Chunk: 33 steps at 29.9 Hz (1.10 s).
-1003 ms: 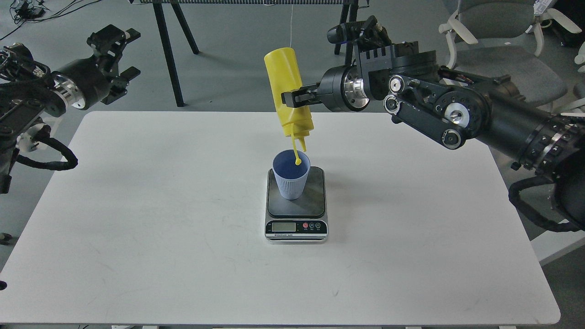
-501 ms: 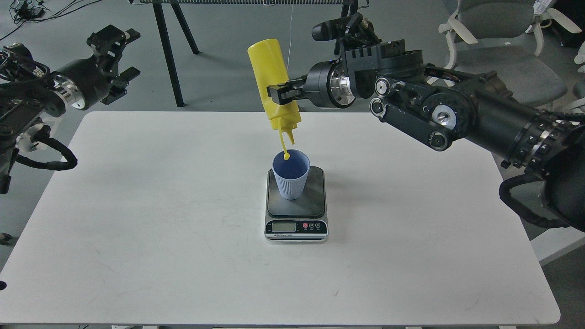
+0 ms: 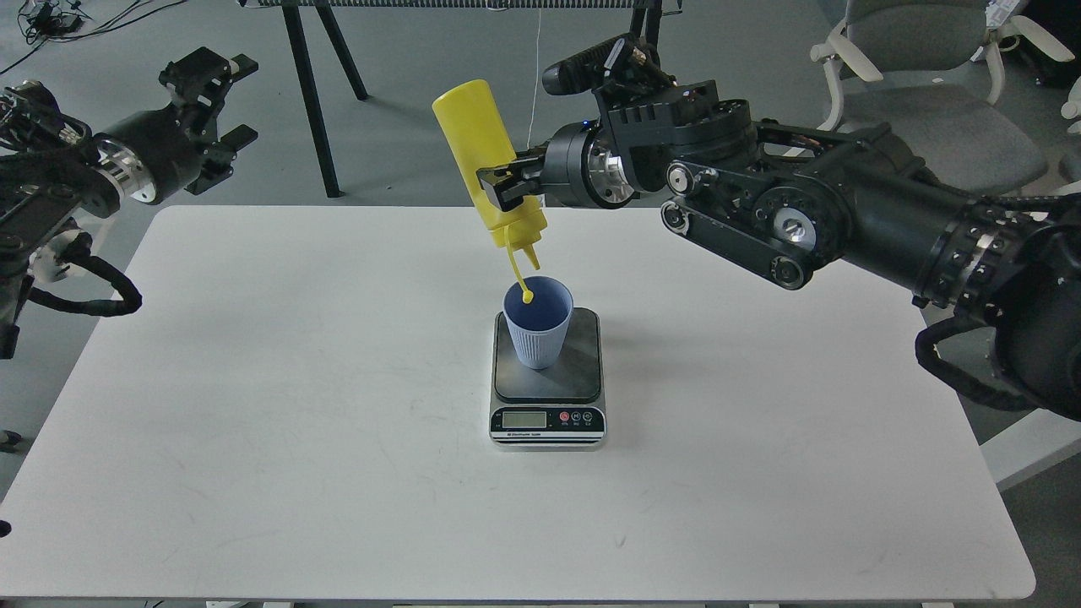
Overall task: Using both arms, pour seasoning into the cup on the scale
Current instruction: 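Hold the inverted bottle over the cup and squeeze out seasoning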
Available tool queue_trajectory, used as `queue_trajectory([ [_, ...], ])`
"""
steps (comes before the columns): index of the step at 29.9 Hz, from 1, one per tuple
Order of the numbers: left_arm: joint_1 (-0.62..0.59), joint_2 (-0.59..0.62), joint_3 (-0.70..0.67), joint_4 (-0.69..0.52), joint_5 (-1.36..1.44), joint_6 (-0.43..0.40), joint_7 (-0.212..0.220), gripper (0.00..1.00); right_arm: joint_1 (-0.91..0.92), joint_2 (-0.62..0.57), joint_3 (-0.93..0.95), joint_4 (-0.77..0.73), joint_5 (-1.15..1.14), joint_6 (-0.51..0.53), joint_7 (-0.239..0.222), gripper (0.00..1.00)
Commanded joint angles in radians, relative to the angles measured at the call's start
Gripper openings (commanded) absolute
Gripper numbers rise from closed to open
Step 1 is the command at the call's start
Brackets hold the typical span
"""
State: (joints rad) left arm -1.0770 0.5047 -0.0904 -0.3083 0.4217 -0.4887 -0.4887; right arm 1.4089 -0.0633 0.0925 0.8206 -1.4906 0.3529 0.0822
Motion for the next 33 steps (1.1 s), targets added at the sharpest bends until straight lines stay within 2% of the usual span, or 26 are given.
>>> queue_trajectory([
  [1, 0.0, 0.0, 0.0, 0.0, 0.0, 0.0, 0.0, 0.99, 0.001, -0.003, -0.005, 0.0, -0.008, 0.0, 0.008, 0.38],
  [27, 0.009, 0.001, 0.0, 0.0, 0.0, 0.0, 0.0, 0.99, -0.024, 0.013, -0.047, -0.012, -0.01, -0.035, 0.008, 0.38],
  [33, 0.009, 0.0, 0.0, 0.0, 0.0, 0.0, 0.0, 0.99, -0.021, 0.013, -0.027, -0.057, 0.01, -0.035, 0.01, 0.39],
])
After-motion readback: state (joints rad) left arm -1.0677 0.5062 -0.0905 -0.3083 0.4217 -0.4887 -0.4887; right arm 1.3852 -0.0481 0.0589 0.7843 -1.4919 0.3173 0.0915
